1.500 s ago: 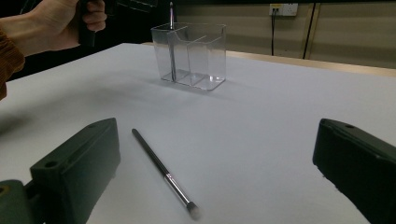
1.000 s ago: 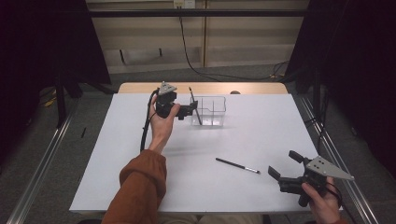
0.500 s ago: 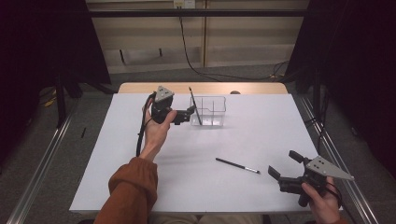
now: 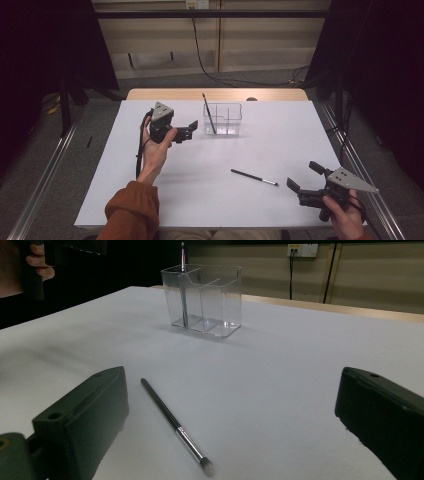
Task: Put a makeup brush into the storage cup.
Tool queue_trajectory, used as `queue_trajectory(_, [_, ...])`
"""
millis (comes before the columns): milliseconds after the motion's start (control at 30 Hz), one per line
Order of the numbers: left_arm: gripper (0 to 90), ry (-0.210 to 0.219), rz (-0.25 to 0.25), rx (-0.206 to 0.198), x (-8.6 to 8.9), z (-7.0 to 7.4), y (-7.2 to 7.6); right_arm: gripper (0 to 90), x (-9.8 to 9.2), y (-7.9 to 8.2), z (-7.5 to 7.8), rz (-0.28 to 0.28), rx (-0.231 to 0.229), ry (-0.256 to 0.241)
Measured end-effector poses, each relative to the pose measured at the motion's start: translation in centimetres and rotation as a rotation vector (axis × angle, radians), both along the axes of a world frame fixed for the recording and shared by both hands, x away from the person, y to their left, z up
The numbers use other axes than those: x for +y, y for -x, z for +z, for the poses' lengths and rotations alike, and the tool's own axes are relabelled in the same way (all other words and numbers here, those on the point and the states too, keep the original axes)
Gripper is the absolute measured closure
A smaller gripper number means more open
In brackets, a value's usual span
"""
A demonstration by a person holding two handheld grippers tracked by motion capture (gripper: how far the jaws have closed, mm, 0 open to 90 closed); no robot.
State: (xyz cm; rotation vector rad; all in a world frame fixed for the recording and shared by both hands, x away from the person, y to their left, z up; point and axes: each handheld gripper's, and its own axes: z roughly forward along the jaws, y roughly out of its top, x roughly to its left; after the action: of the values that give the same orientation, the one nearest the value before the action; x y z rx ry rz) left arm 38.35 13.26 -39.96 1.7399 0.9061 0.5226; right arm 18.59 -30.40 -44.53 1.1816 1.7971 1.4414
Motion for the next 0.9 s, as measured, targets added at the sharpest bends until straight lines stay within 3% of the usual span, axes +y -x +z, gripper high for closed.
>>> queue_trajectory(67, [3.3,-0.018,0.000,-0.006,0.4,-0.1,0.2,0.2,0.0,0.0,0.0,0.000,0.000,0.000])
queue_trajectory(267, [3.5,-0.008,0.009,-0.028,1.6,-0.1,1.1,0.2,0.0,0.0,0.0,-0.004,0.001,-0.002])
queue_trajectory(367, [3.7,0.031,-0.004,-0.060,2.0,-0.3,1.6,0.2,0.0,0.0,0.0,-0.001,0.001,-0.001])
queue_trajectory(400, [3.8,0.027,-0.006,-0.065,2.1,-0.4,1.8,0.2,0.0,0.0,0.0,-0.001,0.000,-0.001])
queue_trajectory(567, [4.0,0.008,-0.012,-0.062,2.6,-0.7,2.9,0.2,0.0,0.0,0.0,-0.001,-0.001,-0.003])
queue_trajectory(767, [3.8,0.023,-0.001,-0.059,4.1,-0.5,4.0,0.2,0.0,0.0,0.0,-0.002,0.000,-0.002])
queue_trajectory(900, [3.8,0.025,0.022,-0.083,5.5,-0.8,5.2,0.1,0.0,0.0,0.0,-0.004,-0.001,0.000])
